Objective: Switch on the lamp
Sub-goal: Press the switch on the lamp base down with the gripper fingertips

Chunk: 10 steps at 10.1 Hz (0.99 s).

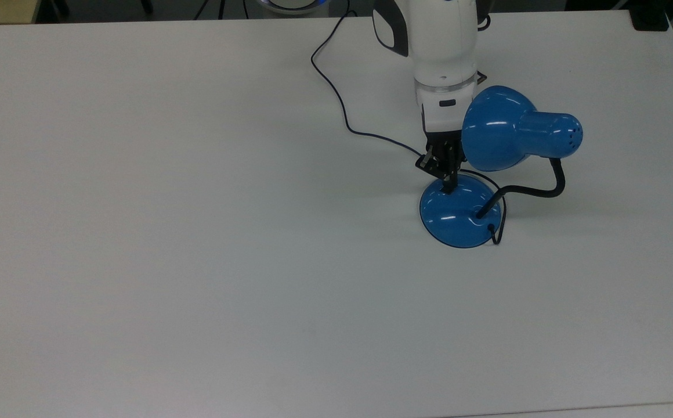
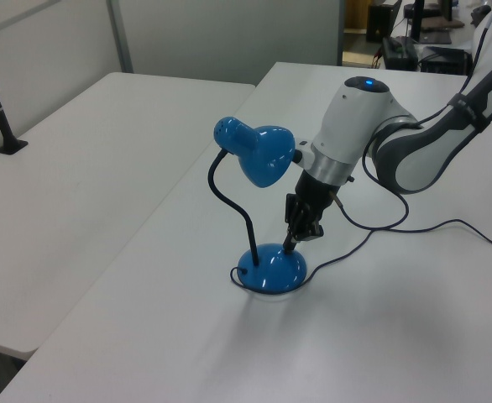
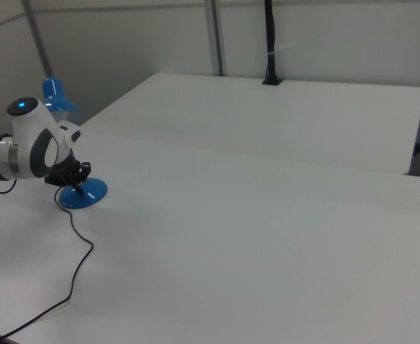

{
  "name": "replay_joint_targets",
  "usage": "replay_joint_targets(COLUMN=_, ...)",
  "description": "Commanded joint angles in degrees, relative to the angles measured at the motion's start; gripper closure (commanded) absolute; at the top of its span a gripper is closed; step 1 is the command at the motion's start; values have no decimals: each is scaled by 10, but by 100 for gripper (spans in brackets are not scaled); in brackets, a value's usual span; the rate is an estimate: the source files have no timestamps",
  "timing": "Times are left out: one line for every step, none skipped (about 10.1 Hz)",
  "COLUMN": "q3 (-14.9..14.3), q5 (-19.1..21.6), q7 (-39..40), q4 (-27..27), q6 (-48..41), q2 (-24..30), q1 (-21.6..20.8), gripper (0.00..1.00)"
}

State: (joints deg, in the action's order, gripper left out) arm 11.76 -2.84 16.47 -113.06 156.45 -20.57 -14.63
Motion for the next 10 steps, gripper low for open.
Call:
replay_joint_targets(q3=1, q5=3, q7=14, q4=3, q6=19, q2=-15, q1=0, gripper=100)
replay_joint_targets(q3=1, q5=2, q7=14, q4=11, q6=20, q2=-23, q1=0, gripper=100)
replay_joint_targets(q3=1, q5=1, q7=14, q4=13, q6=19, q2=-29, q1=1, gripper=100)
replay_joint_targets(q3=1, q5=-1, q7=15, q4=14, q6=19, q2=-32, q1=2, gripper=100)
replay_joint_targets(q3=1, q5=-1, q7=15, q4=14, q6=19, q2=-32, q1=2, gripper=100)
replay_joint_targets(q3=2, q5=-1, q7=14, q4=14, q6=19, q2=-26, q1=3, gripper=100)
replay_joint_targets(q3=3, q5=0, q7=12, q4=14, q6=18, q2=-23, q1=3, gripper=100)
replay_joint_targets(q3=3, q5=0, q7=12, q4=14, q6=18, q2=-22, q1=3, gripper=100)
replay_joint_targets(q3=3, q5=0, q7=12, q4=14, q6=18, q2=-22, q1=3, gripper=100)
replay_joint_targets(q3=3, q5=0, q7=13, q4=15, q6=18, q2=-23, q1=2, gripper=100)
